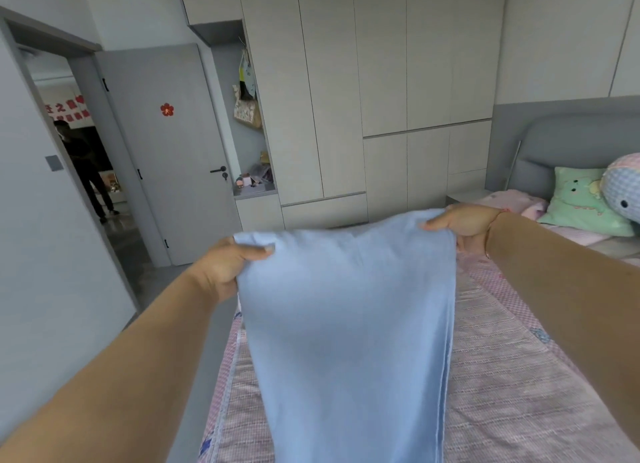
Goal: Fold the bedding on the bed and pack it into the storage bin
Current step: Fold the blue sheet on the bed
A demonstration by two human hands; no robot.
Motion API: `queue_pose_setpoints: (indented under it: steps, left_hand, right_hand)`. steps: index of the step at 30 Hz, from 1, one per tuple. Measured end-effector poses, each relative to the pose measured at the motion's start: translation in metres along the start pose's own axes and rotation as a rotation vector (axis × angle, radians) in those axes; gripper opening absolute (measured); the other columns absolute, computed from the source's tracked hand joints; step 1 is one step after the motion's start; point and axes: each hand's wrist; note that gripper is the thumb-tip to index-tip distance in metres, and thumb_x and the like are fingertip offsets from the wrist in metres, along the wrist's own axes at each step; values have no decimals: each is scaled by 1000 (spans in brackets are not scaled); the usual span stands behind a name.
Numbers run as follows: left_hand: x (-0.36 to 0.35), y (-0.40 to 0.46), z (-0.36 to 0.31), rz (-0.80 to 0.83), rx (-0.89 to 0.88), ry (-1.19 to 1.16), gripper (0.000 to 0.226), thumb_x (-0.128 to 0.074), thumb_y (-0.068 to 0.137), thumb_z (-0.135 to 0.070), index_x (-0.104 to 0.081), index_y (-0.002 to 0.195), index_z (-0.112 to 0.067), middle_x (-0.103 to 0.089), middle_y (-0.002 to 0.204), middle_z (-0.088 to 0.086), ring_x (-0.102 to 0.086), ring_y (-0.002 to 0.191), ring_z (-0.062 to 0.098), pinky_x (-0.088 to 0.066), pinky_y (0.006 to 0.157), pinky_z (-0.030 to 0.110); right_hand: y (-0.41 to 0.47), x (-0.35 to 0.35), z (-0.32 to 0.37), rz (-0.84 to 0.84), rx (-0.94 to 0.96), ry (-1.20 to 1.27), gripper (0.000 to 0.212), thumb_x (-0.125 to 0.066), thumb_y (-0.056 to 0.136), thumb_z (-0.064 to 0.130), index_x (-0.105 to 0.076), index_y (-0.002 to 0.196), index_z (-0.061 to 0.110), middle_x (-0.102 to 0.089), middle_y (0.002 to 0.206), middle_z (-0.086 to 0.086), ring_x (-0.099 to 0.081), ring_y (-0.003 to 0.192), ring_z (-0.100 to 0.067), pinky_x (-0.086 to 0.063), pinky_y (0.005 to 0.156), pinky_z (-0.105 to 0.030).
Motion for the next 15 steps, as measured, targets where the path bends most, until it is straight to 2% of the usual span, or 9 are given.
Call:
queue_pose_setpoints:
  steps: [3, 5, 6, 7, 9, 10, 12, 13, 15]
  left_hand:
    - [8, 2, -22, -3, -81, -211, 44, -67, 76, -16, -64, 117, -1, -68, 114, 19, -70, 92, 26, -56, 86, 41]
    - [7, -4, -19, 70, 29, -72, 55, -79, 67, -17, -65, 118, -2, -68, 116, 18, -67, 104, 30, -51, 95, 47]
    - [4, -6, -13, 91, 107, 37, 64, -85, 60, -16, -65, 119, 0, -67, 118, 20, -66, 106, 33, -49, 97, 50]
    - [-1, -8, -11, 71, 149, 102, 68, -89, 56, -14, -64, 118, 3, -66, 117, 22, -66, 105, 35, -50, 95, 52]
    - [-6, -9, -17, 25, 110, 75, 55, -81, 60, -13, -68, 111, 3, -68, 110, 24, -69, 96, 34, -55, 86, 50]
    - [-2, -8, -24, 6, 44, -27, 44, -76, 62, -17, -73, 103, 0, -71, 104, 21, -71, 88, 30, -59, 77, 45]
    - [8, -11, -35, 70, -82, -214, 37, -79, 59, -30, -78, 91, -10, -74, 98, 12, -72, 86, 25, -60, 68, 36]
    - [14, -14, -34, 130, -98, -204, 45, -84, 54, -32, -78, 94, -11, -74, 103, 12, -72, 92, 25, -60, 71, 36]
    - [16, -22, -22, 178, 3, -29, 56, -89, 52, -20, -74, 104, -6, -69, 114, 18, -71, 93, 28, -60, 75, 40]
  right_hand:
    - [-3, 2, 17, 23, 149, 230, 40, -62, 80, 41, -66, 110, 15, -71, 107, -6, -71, 88, -18, -54, 80, -38]
    - [-6, 3, 15, 111, 47, -20, 67, -81, 57, 44, -64, 116, 16, -72, 108, -3, -70, 94, -16, -54, 77, -32]
    - [-5, 5, 11, 134, -36, -164, 81, -90, 44, 36, -64, 117, 13, -71, 109, -4, -69, 95, -16, -53, 80, -31]
    - [-4, 5, 7, 126, -86, -234, 84, -93, 42, 25, -64, 118, 9, -72, 108, -6, -69, 96, -17, -53, 83, -31]
    - [-2, 3, 7, 52, -10, -142, 57, -78, 69, 12, -60, 123, 1, -72, 106, -9, -70, 93, -19, -54, 81, -31]
    - [-1, 3, 9, 10, 64, -12, 47, -68, 81, 14, -59, 125, 0, -70, 108, -11, -69, 95, -22, -54, 81, -33]
    - [-6, 5, 15, 22, 151, 156, 46, -61, 84, 25, -60, 124, 4, -67, 116, -12, -65, 103, -24, -51, 89, -37]
    - [-9, 6, 15, 66, 139, 129, 46, -63, 80, 25, -61, 123, 7, -67, 117, -11, -64, 106, -24, -48, 93, -37]
    - [-11, 5, 8, 106, 49, -66, 44, -66, 78, 9, -60, 122, 5, -66, 119, -12, -63, 107, -23, -45, 99, -36]
Point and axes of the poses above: each hand's wrist, its own y-axis towards the middle knuckle, its own x-axis out of the back of the hand, z = x × y
